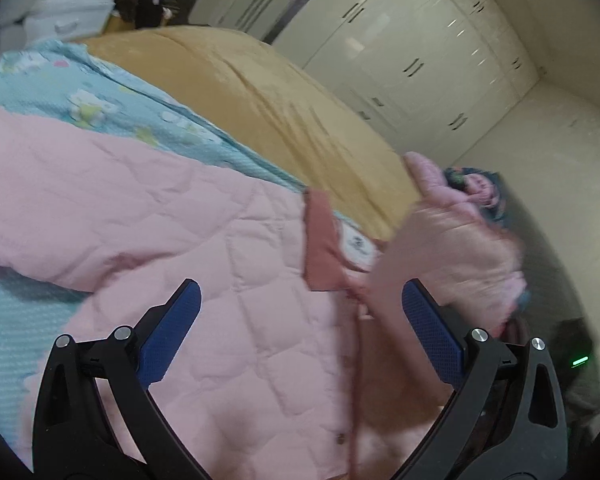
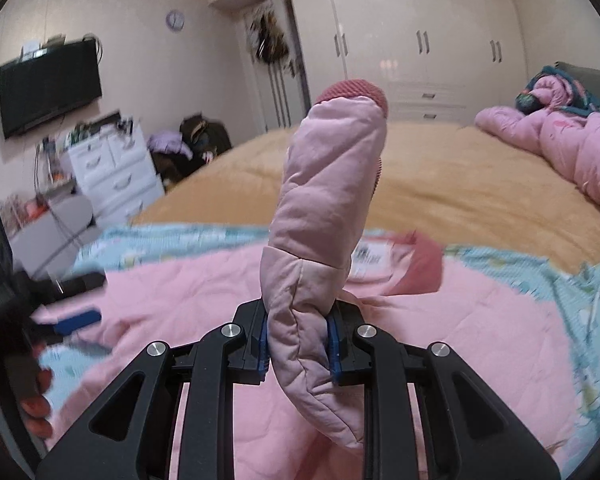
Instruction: Fold large clothes
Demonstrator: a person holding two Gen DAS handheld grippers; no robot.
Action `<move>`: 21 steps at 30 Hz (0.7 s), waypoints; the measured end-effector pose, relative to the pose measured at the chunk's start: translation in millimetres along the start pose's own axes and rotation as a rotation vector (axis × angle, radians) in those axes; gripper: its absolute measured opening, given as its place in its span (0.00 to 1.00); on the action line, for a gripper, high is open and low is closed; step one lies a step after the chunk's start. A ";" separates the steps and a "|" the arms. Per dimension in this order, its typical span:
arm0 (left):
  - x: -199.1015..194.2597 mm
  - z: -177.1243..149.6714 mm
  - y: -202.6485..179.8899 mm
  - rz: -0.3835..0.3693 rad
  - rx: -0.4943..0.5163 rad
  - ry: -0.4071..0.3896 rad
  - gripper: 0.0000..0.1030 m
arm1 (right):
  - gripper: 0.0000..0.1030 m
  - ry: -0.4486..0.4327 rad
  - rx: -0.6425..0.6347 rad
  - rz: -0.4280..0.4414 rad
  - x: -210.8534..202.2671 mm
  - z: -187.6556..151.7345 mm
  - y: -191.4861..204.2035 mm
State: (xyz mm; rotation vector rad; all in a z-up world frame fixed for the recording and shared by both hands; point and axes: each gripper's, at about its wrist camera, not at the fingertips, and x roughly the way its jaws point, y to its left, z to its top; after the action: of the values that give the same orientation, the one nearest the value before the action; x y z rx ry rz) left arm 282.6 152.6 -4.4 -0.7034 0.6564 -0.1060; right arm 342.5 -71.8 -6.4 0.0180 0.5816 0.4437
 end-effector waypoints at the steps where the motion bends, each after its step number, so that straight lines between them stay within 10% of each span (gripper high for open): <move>1: 2.0 -0.5 2.7 -0.037 -0.025 0.009 0.92 | 0.20 0.031 -0.006 0.004 9.4 -8.2 4.8; 11: 17.9 -5.4 21.9 -0.139 -0.165 0.068 0.92 | 0.45 0.195 -0.076 0.122 34.0 -47.7 35.9; 18: 38.5 -14.1 31.6 -0.084 -0.181 0.152 0.92 | 0.84 0.297 -0.095 0.223 22.9 -65.4 53.4; 21: 55.4 -23.4 38.7 -0.033 -0.183 0.218 0.92 | 0.85 0.261 -0.068 0.240 -0.4 -62.8 46.2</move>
State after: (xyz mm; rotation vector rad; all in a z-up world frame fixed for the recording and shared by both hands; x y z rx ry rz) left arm 308.0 152.2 -71.2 -0.8864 0.8706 -0.1557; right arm 290.1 -36.8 -52.3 -0.0356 0.8247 0.7051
